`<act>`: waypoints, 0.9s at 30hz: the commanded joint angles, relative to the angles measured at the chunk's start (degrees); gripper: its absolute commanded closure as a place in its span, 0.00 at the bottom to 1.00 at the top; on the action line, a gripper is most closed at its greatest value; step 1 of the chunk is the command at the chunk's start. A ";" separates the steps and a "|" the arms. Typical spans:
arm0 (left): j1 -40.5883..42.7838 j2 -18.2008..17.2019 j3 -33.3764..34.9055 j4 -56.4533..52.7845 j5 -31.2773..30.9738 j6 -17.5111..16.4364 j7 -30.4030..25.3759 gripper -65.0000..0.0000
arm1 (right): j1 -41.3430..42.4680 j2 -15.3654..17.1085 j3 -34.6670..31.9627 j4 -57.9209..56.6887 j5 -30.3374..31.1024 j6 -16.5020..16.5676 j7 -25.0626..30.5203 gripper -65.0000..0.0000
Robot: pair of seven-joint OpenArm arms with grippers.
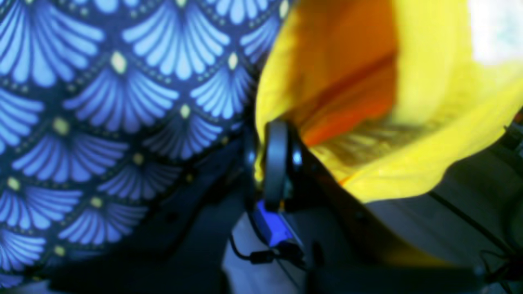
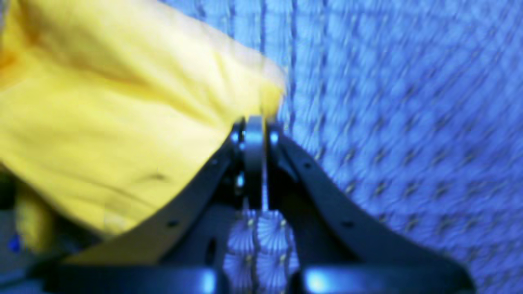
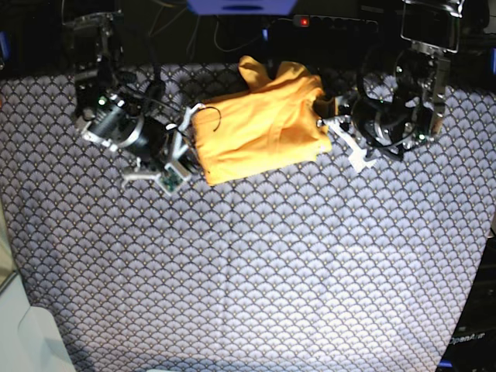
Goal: Fold the T-shirt properly
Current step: 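Grip the bundle's side with the right gripper and pull it straight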
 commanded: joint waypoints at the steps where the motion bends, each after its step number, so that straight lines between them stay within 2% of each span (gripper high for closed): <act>1: -0.87 -0.67 -0.33 0.71 -0.53 0.20 0.45 1.00 | 0.04 -0.18 -0.06 3.36 0.90 0.12 0.22 1.00; 6: -0.87 -0.67 -0.33 0.71 -0.53 0.20 0.45 1.00 | -2.43 -0.88 0.11 3.89 0.90 0.12 0.13 1.00; 13: -1.75 -0.67 -0.33 0.71 -0.53 0.20 0.45 1.00 | -6.65 -2.03 -0.06 0.64 0.72 0.12 5.67 1.00; 16: -1.93 -0.67 -0.33 0.62 -0.53 0.20 0.45 1.00 | -6.73 -2.03 0.20 -4.11 0.90 0.12 6.90 1.00; 21: -1.93 -0.67 -0.33 0.62 -0.53 0.20 0.45 1.00 | -6.47 -2.03 0.20 -11.94 0.64 0.12 12.00 1.00; 24: -2.02 -0.67 -0.33 0.62 -0.53 0.20 0.45 1.00 | -6.21 -1.94 0.29 -15.19 0.64 0.12 13.41 1.00; 27: -2.02 -0.67 -0.33 0.62 -0.53 0.20 0.45 1.00 | -6.65 -1.76 0.29 -12.99 0.55 0.12 13.41 1.00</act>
